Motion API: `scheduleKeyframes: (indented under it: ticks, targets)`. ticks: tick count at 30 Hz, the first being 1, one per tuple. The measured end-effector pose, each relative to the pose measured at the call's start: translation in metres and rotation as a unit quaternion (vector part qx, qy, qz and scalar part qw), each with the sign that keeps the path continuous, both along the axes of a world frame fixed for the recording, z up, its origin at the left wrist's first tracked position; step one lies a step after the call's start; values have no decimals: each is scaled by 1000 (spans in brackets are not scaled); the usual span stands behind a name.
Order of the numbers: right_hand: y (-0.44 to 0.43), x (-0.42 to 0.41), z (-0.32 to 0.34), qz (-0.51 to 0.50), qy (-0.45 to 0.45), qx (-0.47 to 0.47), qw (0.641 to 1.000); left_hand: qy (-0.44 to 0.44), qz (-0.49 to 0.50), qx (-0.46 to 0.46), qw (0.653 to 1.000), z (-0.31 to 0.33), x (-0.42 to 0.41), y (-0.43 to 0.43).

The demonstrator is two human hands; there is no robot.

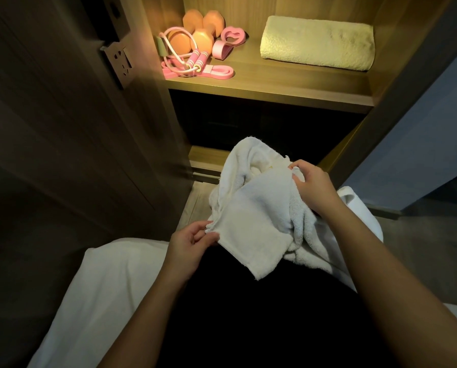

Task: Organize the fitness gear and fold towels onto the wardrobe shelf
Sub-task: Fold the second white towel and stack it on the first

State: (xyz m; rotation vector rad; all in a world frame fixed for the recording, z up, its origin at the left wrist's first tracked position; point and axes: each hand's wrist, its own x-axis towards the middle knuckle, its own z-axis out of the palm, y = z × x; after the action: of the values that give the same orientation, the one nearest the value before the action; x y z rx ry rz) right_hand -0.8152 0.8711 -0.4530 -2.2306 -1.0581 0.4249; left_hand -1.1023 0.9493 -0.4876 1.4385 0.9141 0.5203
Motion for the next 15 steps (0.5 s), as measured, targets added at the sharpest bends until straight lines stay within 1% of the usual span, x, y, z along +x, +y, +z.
scheduleKeyframes:
  ticks: [4,8,10,15]
  targets:
    - [0,0,1,4,0,0,1000,11,-1,53,999,19,11,4]
    - [-2,0,3,2,8,8,1000,-31,-43,104,993,50,37,15]
    - [-4,0,3,-4,14,15,1000,-35,-60,138,988,60,51,20]
    - [-8,1,-2,-21,17,27,999,-16,-47,113,992,62,82,17]
